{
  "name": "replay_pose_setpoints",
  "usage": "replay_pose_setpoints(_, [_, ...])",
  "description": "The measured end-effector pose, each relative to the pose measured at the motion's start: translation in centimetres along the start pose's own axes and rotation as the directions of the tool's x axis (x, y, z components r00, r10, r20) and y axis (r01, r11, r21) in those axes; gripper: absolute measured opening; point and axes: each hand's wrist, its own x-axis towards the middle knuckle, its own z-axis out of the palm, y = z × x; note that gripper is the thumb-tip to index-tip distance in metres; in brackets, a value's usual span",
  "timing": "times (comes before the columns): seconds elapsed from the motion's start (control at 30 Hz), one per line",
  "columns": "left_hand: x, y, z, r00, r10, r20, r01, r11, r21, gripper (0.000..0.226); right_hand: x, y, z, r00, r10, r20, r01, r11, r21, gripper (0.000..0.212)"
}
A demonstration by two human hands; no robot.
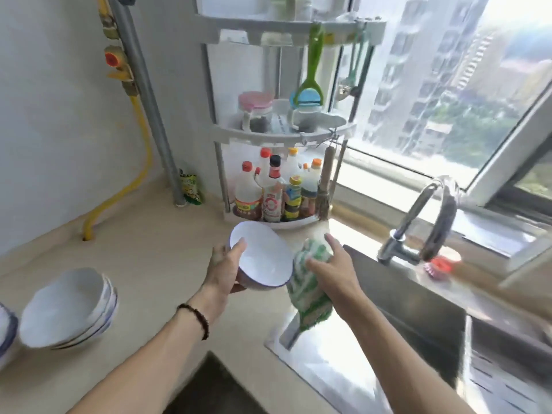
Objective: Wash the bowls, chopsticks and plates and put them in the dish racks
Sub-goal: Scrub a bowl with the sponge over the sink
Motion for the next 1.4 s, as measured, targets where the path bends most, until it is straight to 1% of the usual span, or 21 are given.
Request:
replay_pose_setpoints(0.03, [-0.1, -0.2, 1.7, 1.000, 0.025, 0.006, -0.025, 0.997, 0.072, 0.047, 0.3, 1.1, -1.9, 0.999, 0.028, -0.029, -0.027, 1.000, 0.014, 0.029])
replay_pose_setpoints(0.1, [0.1, -0.9, 5.0, 0.997, 0.067, 0.034, -0.073, 0.961, 0.268, 0.057, 0.7, 3.4, -5.3, 0.991, 0.119, -0.063, -0.116, 0.992, 0.051, 0.015])
replay_pose_setpoints(0.2, [-0.3, -1.2, 9.7, 0.984, 0.150, 0.095, -0.177, 0.773, 0.610, 0.062, 1.2, 6.5, -9.3, 0.972, 0.220, -0.087, -0.207, 0.970, 0.130, 0.021])
replay_pose_setpoints(0.27, [-0.5, -1.2, 12.4, 0.975, 0.163, 0.151, -0.222, 0.665, 0.713, 0.065, 1.4, 8.0, -11.3, 0.964, 0.247, -0.101, -0.231, 0.962, 0.148, 0.018])
replay_pose_setpoints(0.4, [-0.7, -1.4, 15.6, 0.974, 0.116, 0.195, -0.227, 0.564, 0.794, 0.072, 1.7, 10.1, -13.7, 0.957, 0.270, -0.106, -0.247, 0.950, 0.191, 0.020])
replay_pose_setpoints(0.53, [-0.7, -1.5, 17.0, 0.972, 0.115, 0.206, -0.236, 0.511, 0.827, 0.075, 1.9, 11.0, -14.9, 0.952, 0.288, -0.105, -0.253, 0.932, 0.257, 0.020])
replay_pose_setpoints(0.67, [-0.8, -1.2, 17.6, 0.972, 0.120, 0.201, -0.234, 0.479, 0.846, 0.075, 2.0, 11.3, -15.4, 0.956, 0.272, -0.111, -0.237, 0.937, 0.259, 0.019])
replay_pose_setpoints(0.9, [-0.9, -1.1, 17.2, 0.972, 0.107, 0.211, -0.236, 0.475, 0.848, 0.075, 2.3, 11.2, -14.5, 0.972, 0.234, -0.033, -0.209, 0.917, 0.341, 0.014])
replay_pose_setpoints(0.97, [-0.8, -1.1, 16.7, 0.973, 0.077, 0.216, -0.224, 0.515, 0.828, 0.075, 2.3, 10.6, -13.7, 0.980, 0.190, -0.054, -0.164, 0.933, 0.320, 0.014])
replay_pose_setpoints(1.03, [-0.7, -1.3, 16.1, 0.979, 0.018, 0.204, -0.172, 0.610, 0.773, 0.074, 1.9, 9.3, -12.7, 0.993, 0.092, -0.073, -0.076, 0.975, 0.207, 0.015])
replay_pose_setpoints(1.07, [-0.7, -1.4, 15.9, 0.978, -0.008, 0.207, -0.147, 0.679, 0.719, 0.073, 1.5, 8.4, -12.0, 1.000, 0.031, -0.002, -0.030, 0.984, 0.175, 0.016])
replay_pose_setpoints(1.1, [-0.9, -1.5, 15.8, 0.974, -0.022, 0.224, -0.133, 0.746, 0.653, 0.070, 1.0, 7.4, -11.2, 0.991, -0.029, 0.133, 0.006, 0.985, 0.172, 0.024])
replay_pose_setpoints(1.13, [-1.2, -1.6, 15.9, 0.967, -0.024, 0.253, -0.133, 0.801, 0.584, 0.065, 0.3, 6.6, -10.3, 0.949, -0.069, 0.309, 0.019, 0.987, 0.160, 0.042])
replay_pose_setpoints(1.17, [-1.4, -1.6, 15.9, 0.960, -0.018, 0.278, -0.136, 0.840, 0.525, 0.060, -0.4, 6.3, -9.4, 0.885, -0.097, 0.456, 0.078, 0.995, 0.062, 0.064])
replay_pose_setpoints(1.2, [-1.5, -1.4, 15.8, 0.955, -0.010, 0.297, -0.140, 0.866, 0.479, 0.057, -0.7, 6.3, -8.5, 0.818, -0.111, 0.564, 0.215, 0.969, -0.121, 0.081])
replay_pose_setpoints(1.23, [-1.5, -1.2, 15.5, 0.950, -0.006, 0.313, -0.141, 0.885, 0.445, 0.054, -0.8, 6.9, -8.1, 0.777, -0.107, 0.621, 0.383, 0.862, -0.331, 0.093])
replay_pose_setpoints(1.27, [-1.7, -1.0, 15.2, 0.944, -0.006, 0.329, -0.141, 0.895, 0.422, 0.051, -0.6, 7.4, -8.2, 0.770, -0.109, 0.629, 0.523, 0.674, -0.522, 0.100])
replay_pose_setpoints(1.3, [-1.8, -0.9, 14.7, 0.942, -0.009, 0.336, -0.138, 0.901, 0.411, 0.047, -0.3, 7.9, -8.5, 0.765, -0.114, 0.634, 0.608, 0.455, -0.651, 0.102])
replay_pose_setpoints(1.33, [-1.6, -0.9, 14.2, 0.941, 0.001, 0.338, -0.146, 0.902, 0.405, 0.046, 0.0, 8.1, -8.9, 0.758, -0.116, 0.642, 0.645, 0.283, -0.710, 0.100])
replay_pose_setpoints(1.37, [-1.4, -0.9, 13.8, 0.942, 0.016, 0.336, -0.159, 0.901, 0.403, 0.045, 0.4, 8.3, -9.1, 0.754, -0.118, 0.646, 0.656, 0.188, -0.731, 0.097])
replay_pose_setpoints(1.4, [-1.4, -1.0, 13.6, 0.944, 0.044, 0.327, -0.177, 0.904, 0.390, 0.047, 0.6, 8.0, -9.2, 0.758, -0.122, 0.641, 0.652, 0.151, -0.743, 0.095])
